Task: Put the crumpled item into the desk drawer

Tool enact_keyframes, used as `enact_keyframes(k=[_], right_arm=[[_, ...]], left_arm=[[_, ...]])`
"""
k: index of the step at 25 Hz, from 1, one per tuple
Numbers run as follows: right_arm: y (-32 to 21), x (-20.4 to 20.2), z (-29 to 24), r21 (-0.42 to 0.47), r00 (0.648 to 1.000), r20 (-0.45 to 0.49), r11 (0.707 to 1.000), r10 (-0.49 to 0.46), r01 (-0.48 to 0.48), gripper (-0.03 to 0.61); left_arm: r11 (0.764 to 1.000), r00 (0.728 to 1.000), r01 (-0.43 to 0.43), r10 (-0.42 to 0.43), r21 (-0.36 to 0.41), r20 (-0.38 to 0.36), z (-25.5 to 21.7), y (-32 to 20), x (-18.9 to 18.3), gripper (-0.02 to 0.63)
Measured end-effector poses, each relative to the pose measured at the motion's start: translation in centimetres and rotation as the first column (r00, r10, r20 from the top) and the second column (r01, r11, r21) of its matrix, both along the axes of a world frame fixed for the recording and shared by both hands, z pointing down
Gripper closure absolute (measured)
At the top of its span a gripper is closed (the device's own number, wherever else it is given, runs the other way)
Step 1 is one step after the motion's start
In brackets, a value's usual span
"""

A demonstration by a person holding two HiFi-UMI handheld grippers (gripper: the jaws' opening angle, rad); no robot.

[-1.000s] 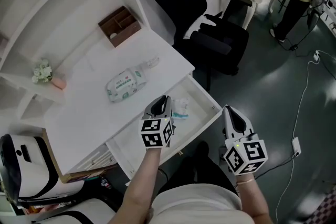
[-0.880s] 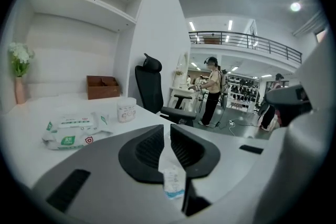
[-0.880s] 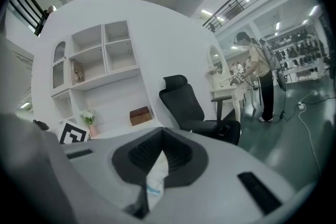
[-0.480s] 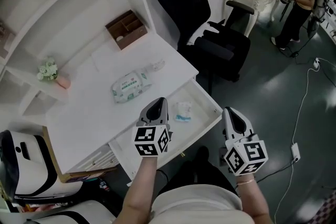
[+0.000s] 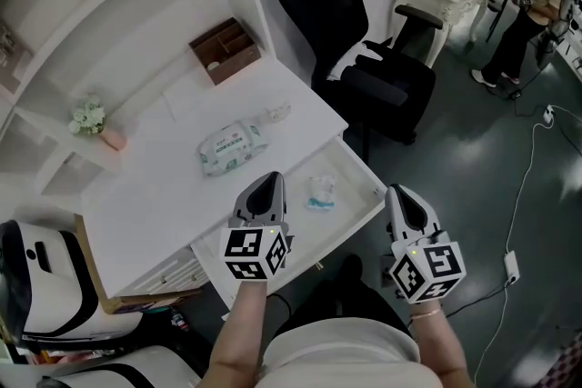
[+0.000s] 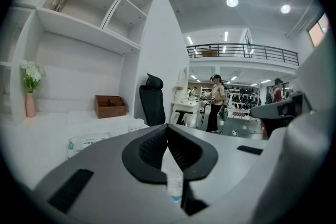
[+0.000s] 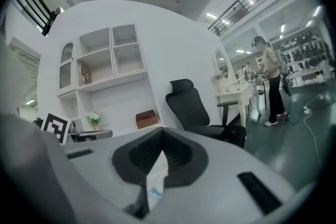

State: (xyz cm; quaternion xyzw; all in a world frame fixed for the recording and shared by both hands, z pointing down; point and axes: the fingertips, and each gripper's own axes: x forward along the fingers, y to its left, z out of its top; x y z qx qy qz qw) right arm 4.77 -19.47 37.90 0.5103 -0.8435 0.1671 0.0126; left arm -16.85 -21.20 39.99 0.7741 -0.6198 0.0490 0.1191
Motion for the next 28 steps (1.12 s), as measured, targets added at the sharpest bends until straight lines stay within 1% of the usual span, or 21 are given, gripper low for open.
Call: enact_keyframes(k=[6,15,22,28], right_arm=[[0.2,-0.1,-0.2,0.011,0.999,-0.033,1.0,0.007,-0.006,0.577],[0.4,0.3,0.0,-0.001,0.999,-0.033,1.0,0.012,-0.012,0.577],[0.4,0.2,0.0,0.001,0.999,-0.034,1.0,0.0,0.0,0.577],[0.7,0.4,0.0,0.001,1.0,-0.03,1.0,0.007,-0.007,0.577]], left_arm=[[1.0,1.0,0.006,-0.006,0.008,-0.019,-0.4,0.6,-0.4,0.618],[1.0,1.0,0.01,-0.01,0.003,-0.006,-0.1,1.3,-0.4,0.618],[1.0,0.999,0.023,-0.023,-0.012,-0.026,0.3,1.6,-0.4,0.618],[1.0,1.0,0.008,-0.009,-0.015,-0.009,0.5,1.7,-0.1,0.618]])
